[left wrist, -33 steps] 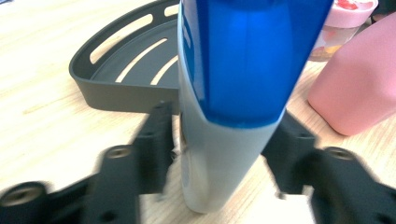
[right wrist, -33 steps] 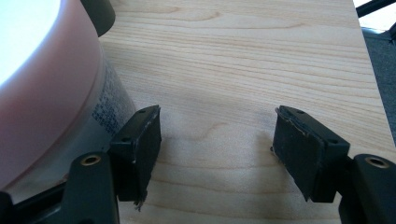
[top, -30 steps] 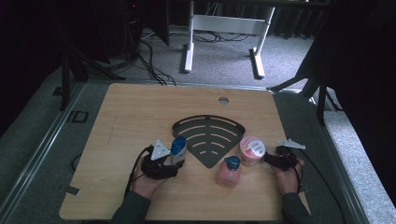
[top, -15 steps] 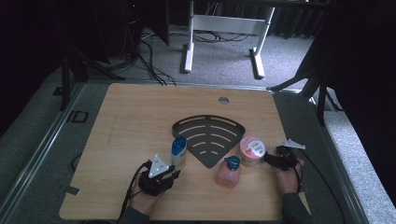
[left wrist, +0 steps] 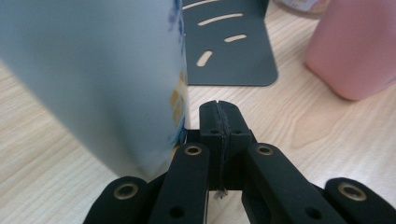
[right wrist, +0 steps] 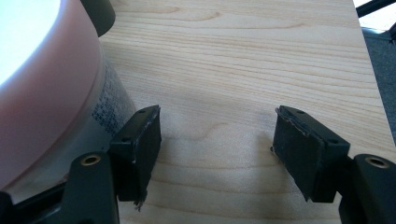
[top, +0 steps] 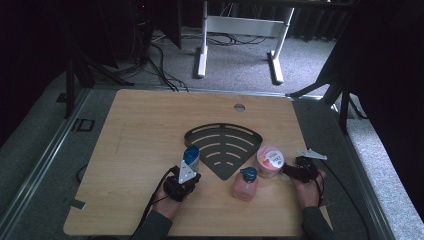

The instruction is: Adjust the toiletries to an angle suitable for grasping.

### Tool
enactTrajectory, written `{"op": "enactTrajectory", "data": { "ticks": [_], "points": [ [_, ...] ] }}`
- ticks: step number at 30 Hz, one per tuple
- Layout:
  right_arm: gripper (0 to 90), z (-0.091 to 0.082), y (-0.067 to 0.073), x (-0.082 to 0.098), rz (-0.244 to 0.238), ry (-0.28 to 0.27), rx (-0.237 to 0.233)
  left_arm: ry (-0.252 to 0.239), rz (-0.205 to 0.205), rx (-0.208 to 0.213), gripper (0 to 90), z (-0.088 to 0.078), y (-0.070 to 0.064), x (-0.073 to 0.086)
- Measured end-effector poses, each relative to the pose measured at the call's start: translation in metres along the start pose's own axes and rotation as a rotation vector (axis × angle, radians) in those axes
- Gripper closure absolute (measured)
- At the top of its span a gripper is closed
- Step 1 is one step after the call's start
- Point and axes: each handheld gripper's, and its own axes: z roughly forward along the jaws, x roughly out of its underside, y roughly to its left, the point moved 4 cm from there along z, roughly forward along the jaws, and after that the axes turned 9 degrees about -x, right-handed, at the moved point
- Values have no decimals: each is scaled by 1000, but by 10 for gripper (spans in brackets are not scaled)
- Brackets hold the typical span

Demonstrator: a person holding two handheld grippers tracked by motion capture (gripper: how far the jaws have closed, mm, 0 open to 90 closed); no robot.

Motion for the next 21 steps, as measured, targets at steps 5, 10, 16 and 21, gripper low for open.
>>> {"op": "enactTrajectory", "data": {
  "ticks": [5,10,16,21],
  "points": [
    [321,0,0,0,0,0,0,1,42,-16,895,3,10,0],
    [321,0,0,0,0,0,0,-3,79,-3,885,8,24,-2],
    [321,0,0,0,0,0,0,14,70,-23,886,17,44,-6],
    [321,0,0,0,0,0,0,25,43,-31,886,26,56,-10]
  ]
}}
